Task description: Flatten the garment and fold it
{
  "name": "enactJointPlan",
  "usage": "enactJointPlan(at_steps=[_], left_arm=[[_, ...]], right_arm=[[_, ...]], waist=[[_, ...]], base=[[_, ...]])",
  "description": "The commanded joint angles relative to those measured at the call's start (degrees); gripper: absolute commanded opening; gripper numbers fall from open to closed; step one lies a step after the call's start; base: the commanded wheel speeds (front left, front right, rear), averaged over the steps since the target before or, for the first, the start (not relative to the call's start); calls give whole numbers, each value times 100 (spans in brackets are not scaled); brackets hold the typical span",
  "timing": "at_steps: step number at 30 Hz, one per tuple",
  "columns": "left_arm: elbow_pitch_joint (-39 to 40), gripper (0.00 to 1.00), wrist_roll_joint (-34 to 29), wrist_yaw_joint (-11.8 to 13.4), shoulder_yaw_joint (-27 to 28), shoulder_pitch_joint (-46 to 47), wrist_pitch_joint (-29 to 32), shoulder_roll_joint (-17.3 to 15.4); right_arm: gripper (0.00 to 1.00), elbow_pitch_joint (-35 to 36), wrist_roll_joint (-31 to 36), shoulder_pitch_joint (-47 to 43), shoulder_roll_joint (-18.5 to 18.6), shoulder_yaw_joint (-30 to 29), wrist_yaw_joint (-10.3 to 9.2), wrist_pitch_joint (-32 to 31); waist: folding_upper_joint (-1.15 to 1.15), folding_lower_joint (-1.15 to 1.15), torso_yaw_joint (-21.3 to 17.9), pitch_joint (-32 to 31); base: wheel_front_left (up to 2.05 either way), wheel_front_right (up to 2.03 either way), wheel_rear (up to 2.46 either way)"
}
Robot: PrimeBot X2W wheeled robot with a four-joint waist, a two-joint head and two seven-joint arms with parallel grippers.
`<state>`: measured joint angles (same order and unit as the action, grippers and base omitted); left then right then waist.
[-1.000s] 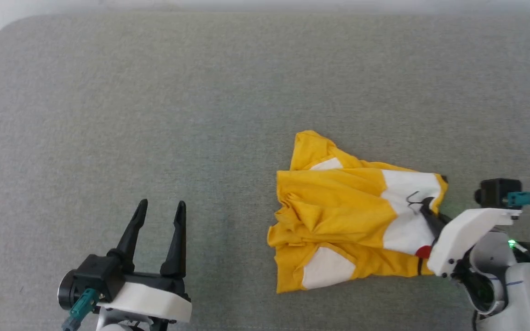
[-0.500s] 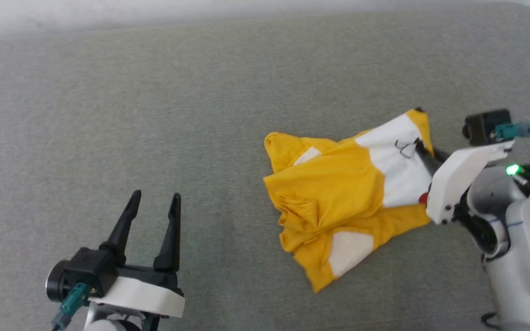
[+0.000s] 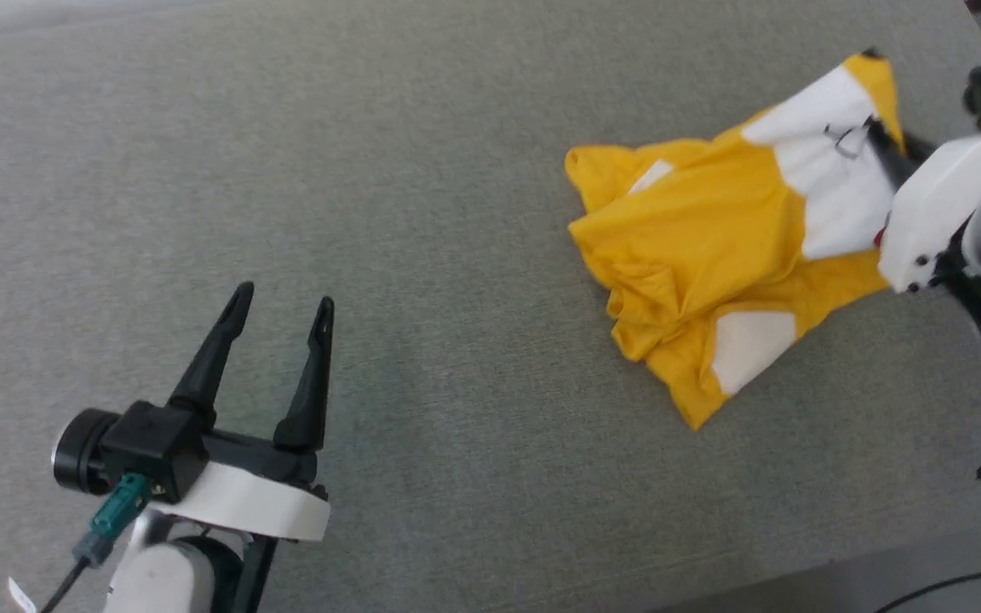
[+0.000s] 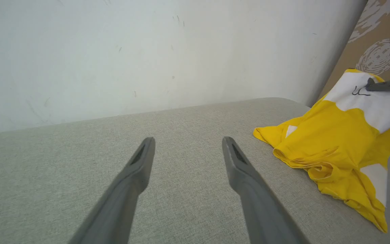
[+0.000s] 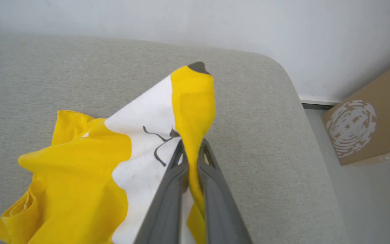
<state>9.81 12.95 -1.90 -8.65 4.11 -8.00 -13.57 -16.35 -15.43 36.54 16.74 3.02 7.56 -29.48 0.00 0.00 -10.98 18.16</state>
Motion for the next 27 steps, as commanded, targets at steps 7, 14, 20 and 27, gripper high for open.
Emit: enactJointPlan(at_steps=[7, 14, 20, 27], left_arm=[[284, 100, -167, -35, 19, 391, 220, -287], [475, 100, -239, -58, 8, 568, 430, -456], [639, 100, -285, -77, -7, 717, 556, -556], [866, 100, -377, -94, -44, 945, 641, -668]], right_arm=[[0, -287, 203, 589, 217, -330, -8, 302], [0, -546, 424, 944, 348, -687, -8, 599], [0, -775, 694, 1129, 529, -1075, -8, 834], [0, -1360, 1037, 1377, 463, -1579, -8, 1370]], waist=[[0, 0, -599, 810], [0, 0, -773, 1242], [0, 0, -746, 1555], [0, 0, -580, 1883]], base=[[0, 0, 0], [0, 0, 0], [0, 0, 0], [0, 0, 0]])
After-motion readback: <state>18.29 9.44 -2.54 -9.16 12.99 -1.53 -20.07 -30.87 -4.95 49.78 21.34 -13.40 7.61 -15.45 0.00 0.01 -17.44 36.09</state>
